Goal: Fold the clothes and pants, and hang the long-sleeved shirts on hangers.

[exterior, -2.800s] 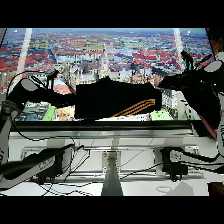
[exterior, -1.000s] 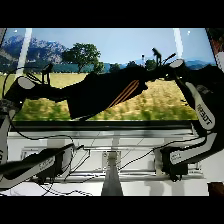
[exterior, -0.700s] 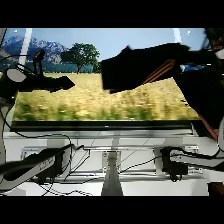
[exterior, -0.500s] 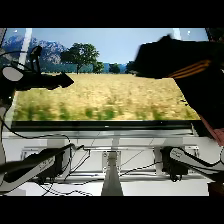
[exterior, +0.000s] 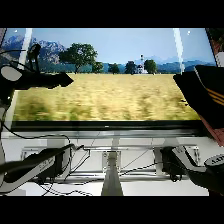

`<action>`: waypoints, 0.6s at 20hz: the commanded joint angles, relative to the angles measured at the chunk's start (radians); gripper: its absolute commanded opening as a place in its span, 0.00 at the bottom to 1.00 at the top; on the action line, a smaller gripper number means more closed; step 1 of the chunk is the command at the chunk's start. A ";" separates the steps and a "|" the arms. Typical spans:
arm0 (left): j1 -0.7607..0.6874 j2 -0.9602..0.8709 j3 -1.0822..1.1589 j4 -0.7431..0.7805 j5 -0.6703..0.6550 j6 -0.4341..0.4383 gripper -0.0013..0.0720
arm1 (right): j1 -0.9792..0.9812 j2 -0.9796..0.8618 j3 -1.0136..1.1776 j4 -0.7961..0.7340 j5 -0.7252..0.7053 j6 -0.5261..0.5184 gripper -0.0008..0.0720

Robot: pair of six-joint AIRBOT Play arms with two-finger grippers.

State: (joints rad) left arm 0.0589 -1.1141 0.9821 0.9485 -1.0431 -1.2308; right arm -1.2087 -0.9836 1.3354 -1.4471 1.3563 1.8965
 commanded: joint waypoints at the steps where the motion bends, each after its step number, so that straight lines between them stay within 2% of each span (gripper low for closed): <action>1: 0.001 0.001 0.001 0.000 0.000 0.000 0.96 | -0.053 0.012 -0.001 -0.023 0.047 -0.089 0.93; 4: 0.001 0.001 0.001 0.000 0.000 0.000 0.96 | 0.072 0.011 -0.001 0.053 0.008 -0.181 0.91; 5: 0.001 0.001 0.001 0.000 0.000 0.000 0.96 | 0.145 0.010 -0.001 0.069 -0.005 -0.215 0.88; 7: 0.001 0.001 0.001 0.000 0.000 0.000 0.96 | 0.337 0.006 -0.001 0.087 -0.034 -0.259 0.59; 8: 0.001 0.001 0.001 0.000 0.000 0.000 0.96 | 0.454 0.006 -0.001 0.087 -0.053 -0.277 0.42; 9: 0.001 0.001 0.001 0.000 0.000 0.000 0.96 | 0.566 0.006 0.000 0.091 -0.072 -0.293 0.18; 10: 0.001 0.001 0.001 0.000 0.000 0.000 0.96 | 0.687 0.006 -0.001 0.090 -0.091 -0.299 0.05; 12: 0.001 0.001 0.001 0.000 0.000 0.000 0.96 | 0.903 0.006 0.000 0.079 -0.160 -0.307 0.05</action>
State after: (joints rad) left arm 0.0589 -1.1141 0.9821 0.9485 -1.0428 -1.2308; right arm -0.5903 -0.9771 1.3346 -1.3708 1.2808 1.6325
